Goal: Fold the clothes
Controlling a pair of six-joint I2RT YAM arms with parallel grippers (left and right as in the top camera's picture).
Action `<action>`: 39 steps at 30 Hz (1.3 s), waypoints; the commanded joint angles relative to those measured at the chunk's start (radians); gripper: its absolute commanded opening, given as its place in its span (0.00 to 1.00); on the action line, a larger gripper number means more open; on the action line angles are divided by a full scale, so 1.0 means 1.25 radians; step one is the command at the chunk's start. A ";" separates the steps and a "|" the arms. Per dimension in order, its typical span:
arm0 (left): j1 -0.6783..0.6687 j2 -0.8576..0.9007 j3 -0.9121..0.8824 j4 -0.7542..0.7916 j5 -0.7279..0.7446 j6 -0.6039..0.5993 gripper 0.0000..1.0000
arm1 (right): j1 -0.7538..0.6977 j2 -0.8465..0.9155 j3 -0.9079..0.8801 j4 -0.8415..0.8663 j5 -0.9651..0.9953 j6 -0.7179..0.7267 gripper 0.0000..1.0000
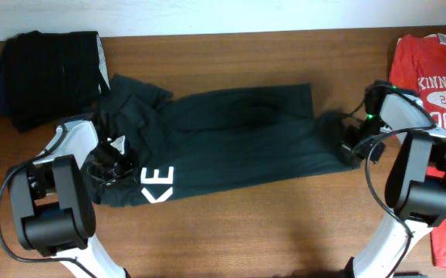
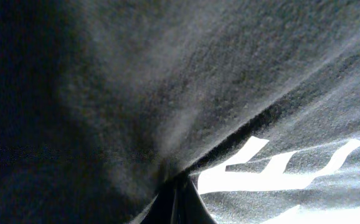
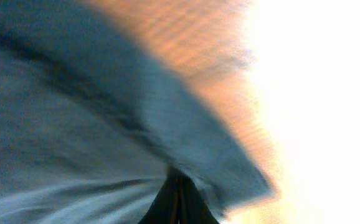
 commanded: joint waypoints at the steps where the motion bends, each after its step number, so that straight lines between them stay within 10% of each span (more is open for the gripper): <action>1: 0.009 -0.004 -0.025 -0.033 0.022 -0.007 0.01 | -0.042 -0.006 -0.011 -0.050 0.035 0.045 0.04; 10: 0.009 -0.131 -0.007 -0.069 0.022 -0.007 0.01 | -0.094 -0.213 -0.006 -0.117 0.079 0.005 0.04; 12: 0.009 -0.179 0.048 -0.073 0.021 -0.007 0.22 | -0.094 -0.276 0.021 -0.111 0.042 -0.047 0.07; 14: 0.009 -0.206 0.122 -0.075 0.021 -0.007 0.93 | -0.094 -0.309 0.056 -0.108 0.022 -0.066 0.27; 16: 0.009 -0.213 0.217 -0.077 0.021 -0.006 0.99 | -0.089 -0.329 0.103 -0.111 0.019 -0.077 0.83; 20: 0.009 -0.212 0.326 -0.067 -0.007 -0.006 0.99 | -0.089 -0.330 0.160 -0.119 0.002 -0.098 0.99; 28: 0.009 -0.167 0.340 0.199 -0.039 0.076 0.99 | -0.048 -0.330 0.161 -0.095 -0.096 -0.145 0.99; 36: -0.019 0.016 0.360 0.212 -0.063 0.151 0.99 | 0.083 -0.308 0.161 -0.031 -0.093 -0.155 0.97; 37: -0.020 0.030 0.360 0.210 -0.063 0.134 0.99 | 0.100 -0.303 0.160 0.000 -0.092 -0.171 0.93; 39: -0.020 0.052 0.360 0.206 -0.062 0.073 0.99 | 0.145 -0.277 0.160 0.076 -0.089 -0.190 0.49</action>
